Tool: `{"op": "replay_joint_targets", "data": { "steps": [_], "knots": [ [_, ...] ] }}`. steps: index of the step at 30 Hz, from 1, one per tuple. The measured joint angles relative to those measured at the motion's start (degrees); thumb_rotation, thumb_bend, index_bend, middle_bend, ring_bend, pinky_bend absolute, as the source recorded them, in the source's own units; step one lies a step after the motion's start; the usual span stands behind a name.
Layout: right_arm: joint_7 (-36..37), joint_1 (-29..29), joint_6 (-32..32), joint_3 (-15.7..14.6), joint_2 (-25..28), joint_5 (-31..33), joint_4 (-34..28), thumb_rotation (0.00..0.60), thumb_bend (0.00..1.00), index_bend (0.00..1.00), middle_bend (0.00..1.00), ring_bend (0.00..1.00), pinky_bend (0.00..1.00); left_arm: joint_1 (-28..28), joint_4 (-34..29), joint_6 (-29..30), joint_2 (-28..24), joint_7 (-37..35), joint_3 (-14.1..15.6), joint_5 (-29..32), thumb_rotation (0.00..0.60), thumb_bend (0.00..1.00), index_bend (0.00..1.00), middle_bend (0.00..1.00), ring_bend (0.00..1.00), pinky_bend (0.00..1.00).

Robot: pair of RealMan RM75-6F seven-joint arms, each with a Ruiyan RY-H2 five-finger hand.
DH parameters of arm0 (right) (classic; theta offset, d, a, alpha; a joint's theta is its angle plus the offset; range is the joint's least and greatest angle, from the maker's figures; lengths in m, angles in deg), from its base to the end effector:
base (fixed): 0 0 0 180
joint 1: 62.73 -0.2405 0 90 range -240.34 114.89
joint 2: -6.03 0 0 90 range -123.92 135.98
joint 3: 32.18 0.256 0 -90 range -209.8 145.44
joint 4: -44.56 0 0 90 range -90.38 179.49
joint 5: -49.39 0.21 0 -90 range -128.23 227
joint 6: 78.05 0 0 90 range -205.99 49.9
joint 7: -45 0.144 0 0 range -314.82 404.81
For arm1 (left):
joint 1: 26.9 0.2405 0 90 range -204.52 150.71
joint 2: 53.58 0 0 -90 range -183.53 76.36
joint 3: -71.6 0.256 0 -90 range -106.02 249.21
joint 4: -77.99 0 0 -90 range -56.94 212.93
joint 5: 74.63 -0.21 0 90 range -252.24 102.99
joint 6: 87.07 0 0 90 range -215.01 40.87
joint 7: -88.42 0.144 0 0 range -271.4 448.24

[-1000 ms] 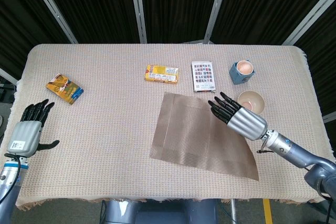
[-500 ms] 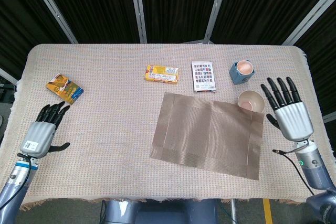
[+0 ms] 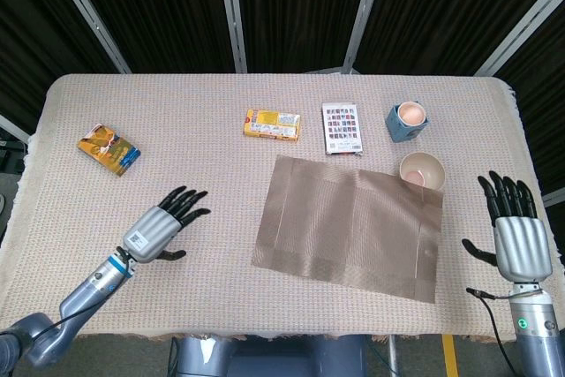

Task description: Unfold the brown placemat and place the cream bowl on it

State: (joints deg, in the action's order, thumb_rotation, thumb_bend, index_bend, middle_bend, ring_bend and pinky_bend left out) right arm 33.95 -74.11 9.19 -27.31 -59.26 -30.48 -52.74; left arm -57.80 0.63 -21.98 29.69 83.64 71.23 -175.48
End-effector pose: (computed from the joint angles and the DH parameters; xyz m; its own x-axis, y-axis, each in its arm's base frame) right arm -0.2785 -0.2189 0.1597 0.4567 0.0966 0.8844 -0.8882 -0.0068 0.4594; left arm -0.2084 0.2763 0.0078 0.4720 0.2095 0.8563 0.7409 -0.6208 -0.2565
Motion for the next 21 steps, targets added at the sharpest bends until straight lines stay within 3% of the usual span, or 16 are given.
{"op": "replay_joint_targets", "data": {
  "steps": [10,21],
  "knots": [
    [-3.25,1.40,-2.43,-2.82,-0.26,-1.30,-3.00,0.600,0.00,0.00,0.00,0.00,0.00,-5.44,7.36,-2.31,7.86,0.18,1.85,-5.14,0.600,0.10,0.29,0.00,0.00,0.00],
    [-2.36,1.89,-2.46,-2.14,-0.03,-1.66,-2.44,0.600,0.00,0.00,0.00,0.00,0.00,-10.05,18.94,-1.82,17.39,-0.79,2.40,-7.90,0.600,0.11,0.30,0.00,0.00,0.00]
  ]
}}
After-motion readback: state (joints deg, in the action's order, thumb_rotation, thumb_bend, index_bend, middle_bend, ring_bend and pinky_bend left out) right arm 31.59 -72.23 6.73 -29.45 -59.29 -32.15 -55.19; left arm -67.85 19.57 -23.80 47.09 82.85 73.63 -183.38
